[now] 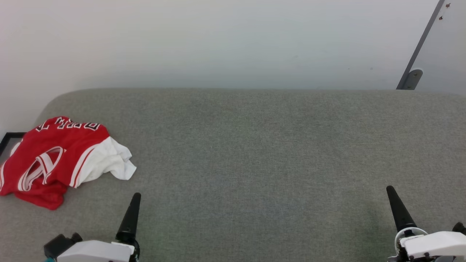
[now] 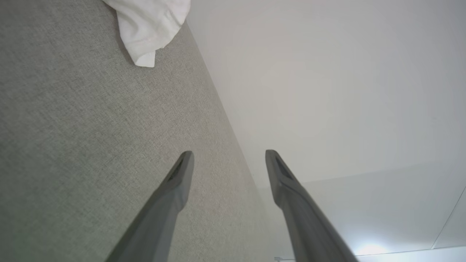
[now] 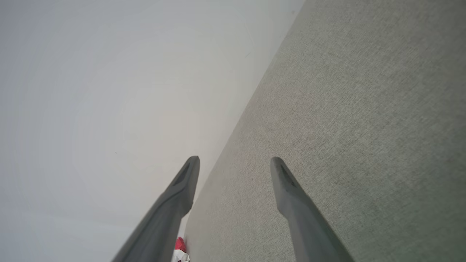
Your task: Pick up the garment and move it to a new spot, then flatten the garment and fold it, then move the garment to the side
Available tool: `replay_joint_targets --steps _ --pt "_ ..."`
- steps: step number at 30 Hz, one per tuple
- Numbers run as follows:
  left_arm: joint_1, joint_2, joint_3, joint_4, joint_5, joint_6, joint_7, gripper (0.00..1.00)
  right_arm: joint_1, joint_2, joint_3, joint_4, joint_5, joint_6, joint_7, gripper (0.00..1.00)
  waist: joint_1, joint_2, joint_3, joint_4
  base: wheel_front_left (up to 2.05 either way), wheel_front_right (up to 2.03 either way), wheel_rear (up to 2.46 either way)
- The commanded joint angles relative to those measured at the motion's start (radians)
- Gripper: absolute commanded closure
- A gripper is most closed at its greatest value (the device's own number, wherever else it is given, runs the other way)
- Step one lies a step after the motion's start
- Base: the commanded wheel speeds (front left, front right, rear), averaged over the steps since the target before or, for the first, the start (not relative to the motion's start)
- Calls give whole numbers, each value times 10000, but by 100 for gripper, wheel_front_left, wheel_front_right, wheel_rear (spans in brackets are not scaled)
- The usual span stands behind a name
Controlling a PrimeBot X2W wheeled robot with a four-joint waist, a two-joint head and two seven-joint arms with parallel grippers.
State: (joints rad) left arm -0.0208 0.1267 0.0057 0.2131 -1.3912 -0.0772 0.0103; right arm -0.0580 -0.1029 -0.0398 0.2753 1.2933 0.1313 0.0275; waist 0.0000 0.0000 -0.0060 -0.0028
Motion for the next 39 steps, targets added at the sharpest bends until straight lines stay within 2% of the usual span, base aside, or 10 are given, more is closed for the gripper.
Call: replay_joint_targets --steps 1,12,18,39 --pt "-127 238 -126 -143 452 88 -141 0 -285 -108 47 -187 -588 -2 12 0 0 0 -7 -5 0 0 0" --pt "-245 949 -751 125 2564 583 -711 0 -327 -229 99 -340 -3070 -3 105 0 0 0 -49 -2 0 0 0" --pt "-311 1142 -941 219 3567 766 -948 0 -305 -231 17 -357 -4103 -4 65 0 0 0 -72 8 0 0 0" --pt "-128 1224 -519 -127 6110 286 -1543 0 -222 -262 -123 -775 -6406 -5 -93 0 0 0 -124 17 0 0 0"
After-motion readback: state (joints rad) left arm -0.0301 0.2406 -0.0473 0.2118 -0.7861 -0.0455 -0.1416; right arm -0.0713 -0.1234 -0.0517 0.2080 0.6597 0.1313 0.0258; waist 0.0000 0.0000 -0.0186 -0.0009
